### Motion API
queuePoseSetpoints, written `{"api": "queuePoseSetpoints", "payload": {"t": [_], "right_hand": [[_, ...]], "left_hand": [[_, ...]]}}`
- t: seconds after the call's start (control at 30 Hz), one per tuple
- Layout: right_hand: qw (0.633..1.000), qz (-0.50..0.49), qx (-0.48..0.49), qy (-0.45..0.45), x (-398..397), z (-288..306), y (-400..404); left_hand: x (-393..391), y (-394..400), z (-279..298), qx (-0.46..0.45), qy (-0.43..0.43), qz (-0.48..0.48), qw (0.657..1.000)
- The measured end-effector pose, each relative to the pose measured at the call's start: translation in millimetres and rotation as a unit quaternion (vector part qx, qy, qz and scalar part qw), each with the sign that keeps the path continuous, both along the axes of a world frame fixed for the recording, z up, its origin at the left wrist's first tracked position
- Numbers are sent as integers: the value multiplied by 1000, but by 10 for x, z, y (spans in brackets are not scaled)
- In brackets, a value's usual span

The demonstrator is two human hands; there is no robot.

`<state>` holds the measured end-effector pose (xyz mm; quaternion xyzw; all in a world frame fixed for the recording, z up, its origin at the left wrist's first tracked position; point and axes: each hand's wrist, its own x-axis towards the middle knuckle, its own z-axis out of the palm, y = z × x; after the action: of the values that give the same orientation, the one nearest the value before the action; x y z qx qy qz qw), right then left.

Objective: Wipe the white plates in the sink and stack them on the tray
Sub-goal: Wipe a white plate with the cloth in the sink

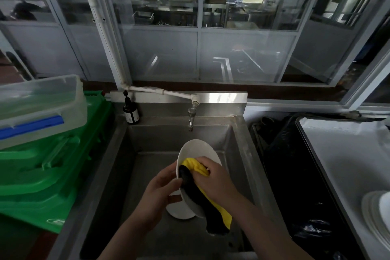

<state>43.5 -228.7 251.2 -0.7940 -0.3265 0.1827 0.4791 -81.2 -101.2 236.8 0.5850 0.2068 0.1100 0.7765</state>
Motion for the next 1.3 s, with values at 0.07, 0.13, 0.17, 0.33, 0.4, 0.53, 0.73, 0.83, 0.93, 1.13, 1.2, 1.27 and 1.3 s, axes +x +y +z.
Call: {"api": "queuePoseSetpoints", "payload": {"t": [0.07,0.13,0.17,0.33,0.4,0.53,0.73,0.83,0.93,1.13,1.2,1.27,1.3], "right_hand": [[1000,-12,-2,2,0,29,33],[1000,-14,-17,5,-12,59,63],[1000,-13,-25,7,-19,68,71],[999,4,-19,36,-23,43,47],[999,16,-11,48,-9,30,46],[998,37,-5,56,36,37,43],[997,52,-11,47,54,-20,-3],[997,58,-15,49,31,-53,-41],[997,50,-11,50,32,-58,-48],[995,71,-23,62,57,-46,-61],[994,75,-30,68,80,-49,-59],[993,79,-39,72,97,-53,-59],[993,82,-46,74,105,-53,-62]], "left_hand": [[1,-22,0,-2,1,-2,1000],[5,-37,6,4,1,-8,1000],[5,-43,5,9,0,-11,1000],[19,-41,-15,15,-15,8,1000],[31,-32,-2,16,-21,9,1000],[28,-23,7,3,-27,7,1000],[28,-31,-79,-22,-24,12,999],[35,-46,-82,-33,-25,16,999],[47,-57,-97,-37,-25,17,999],[51,-43,-129,-49,-16,19,999],[55,-59,-126,-52,-14,26,998],[58,-82,-130,-54,-14,38,998],[62,-90,-136,-55,-13,45,997]]}}
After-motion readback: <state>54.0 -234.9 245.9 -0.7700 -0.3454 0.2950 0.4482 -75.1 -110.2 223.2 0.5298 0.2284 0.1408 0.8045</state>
